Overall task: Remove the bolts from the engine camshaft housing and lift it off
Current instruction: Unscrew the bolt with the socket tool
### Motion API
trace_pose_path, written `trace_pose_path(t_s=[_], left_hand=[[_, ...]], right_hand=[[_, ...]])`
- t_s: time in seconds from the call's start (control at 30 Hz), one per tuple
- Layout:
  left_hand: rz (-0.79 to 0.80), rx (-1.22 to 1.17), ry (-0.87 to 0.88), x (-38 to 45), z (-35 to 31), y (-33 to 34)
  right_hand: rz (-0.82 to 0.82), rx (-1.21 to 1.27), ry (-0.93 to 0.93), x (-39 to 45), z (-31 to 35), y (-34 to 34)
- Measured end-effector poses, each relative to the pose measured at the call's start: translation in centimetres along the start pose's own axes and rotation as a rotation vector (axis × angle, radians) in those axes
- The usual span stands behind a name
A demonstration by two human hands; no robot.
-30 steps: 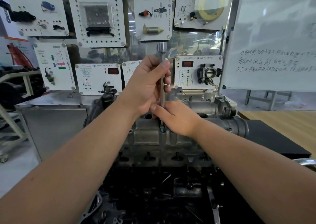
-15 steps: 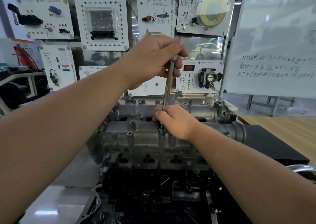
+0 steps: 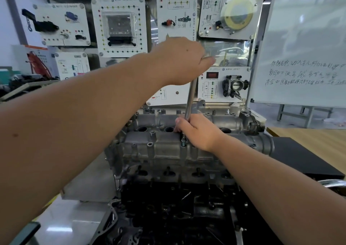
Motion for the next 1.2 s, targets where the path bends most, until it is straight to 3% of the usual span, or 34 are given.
trace_pose_path(t_s=[0.13, 0.2, 0.37, 0.47, 0.53, 0.63, 0.73, 0.8, 0.9, 1.0, 1.2], left_hand=[[0.083, -0.856, -0.289, -2.3, 0.4, 1.8], [0.080, -1.080, -0.396, -3.7, 0.7, 3.3], [0.199, -0.981, -0.330, -7.3, 1.7, 7.3], [0.123, -1.005, -0.347, -8.1, 2.0, 7.9], [0.068, -0.955, -0.343, -8.3, 2.0, 8.0], [0.015, -0.880, -0.367, -9.0, 1.7, 8.6], [0.006, -1.018, -0.454, -10.0, 0.9, 9.2], [0.009, -1.103, -0.499, -10.6, 0.1, 9.7], [0.048, -1.163, -0.574, -11.5, -0.4, 10.7], [0.111, -1.135, -0.584, -12.2, -0.5, 11.6], [0.084, -1.136, -0.541, -12.6, -1.1, 11.7]], right_hand=[[0.014, 0.032, 0.011, 0.0, -0.2, 0.0], [0.017, 0.032, 0.001, 0.1, 0.0, -0.1], [0.046, -0.016, -0.047, 0.3, 0.4, 0.0], [0.069, -0.071, -0.065, 0.5, 0.1, 0.1], [0.064, 0.040, -0.036, 0.2, 0.1, -0.3], [-0.065, 0.327, 0.081, -0.2, 0.4, -2.4], [-0.332, 0.483, 0.129, 0.9, 3.2, -6.2], [-0.449, 0.166, -0.033, 2.3, 6.6, -8.8], [-0.311, -0.390, -0.096, 4.3, 10.4, -10.9], [-0.191, -0.547, -0.029, 5.2, 11.7, -12.4], [-0.133, -0.710, -0.037, 5.8, 14.1, -12.0]])
Point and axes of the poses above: each hand's wrist, its own x-axis towards the middle knuckle, its own y-axis out of the palm, z = x × y, the point moved 4 cm from there along x, towards the middle knuckle, and after that the axes turned 7 degrees about -z, right-handed, at the moved point
